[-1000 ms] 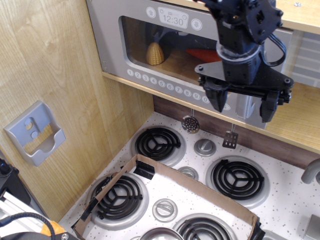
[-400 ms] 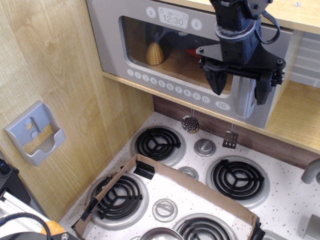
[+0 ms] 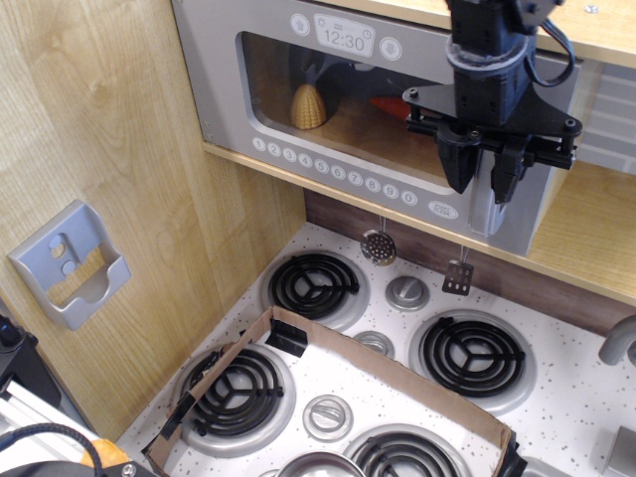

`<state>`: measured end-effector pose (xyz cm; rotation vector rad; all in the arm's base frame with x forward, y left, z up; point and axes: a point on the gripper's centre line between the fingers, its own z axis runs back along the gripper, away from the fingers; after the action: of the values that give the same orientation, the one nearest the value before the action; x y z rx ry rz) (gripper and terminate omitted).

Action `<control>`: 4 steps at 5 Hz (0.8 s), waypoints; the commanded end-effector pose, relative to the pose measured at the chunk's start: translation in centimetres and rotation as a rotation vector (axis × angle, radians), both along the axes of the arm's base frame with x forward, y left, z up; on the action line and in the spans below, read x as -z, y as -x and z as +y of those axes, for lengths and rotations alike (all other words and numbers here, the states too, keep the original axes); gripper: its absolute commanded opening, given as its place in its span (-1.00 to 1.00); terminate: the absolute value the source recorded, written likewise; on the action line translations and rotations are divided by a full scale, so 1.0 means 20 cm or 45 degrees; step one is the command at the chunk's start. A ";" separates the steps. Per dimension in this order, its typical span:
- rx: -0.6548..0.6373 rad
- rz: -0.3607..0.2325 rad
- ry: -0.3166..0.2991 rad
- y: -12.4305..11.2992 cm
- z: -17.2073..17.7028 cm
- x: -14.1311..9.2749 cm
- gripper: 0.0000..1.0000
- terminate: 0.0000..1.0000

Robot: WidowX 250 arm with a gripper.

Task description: Open microwave

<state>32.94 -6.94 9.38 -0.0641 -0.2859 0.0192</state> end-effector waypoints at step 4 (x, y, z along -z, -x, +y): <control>-0.292 -0.087 0.037 0.32 -0.05 -0.01 1.00 -1.00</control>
<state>25.84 -7.69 8.68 -0.0434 -0.3259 0.2564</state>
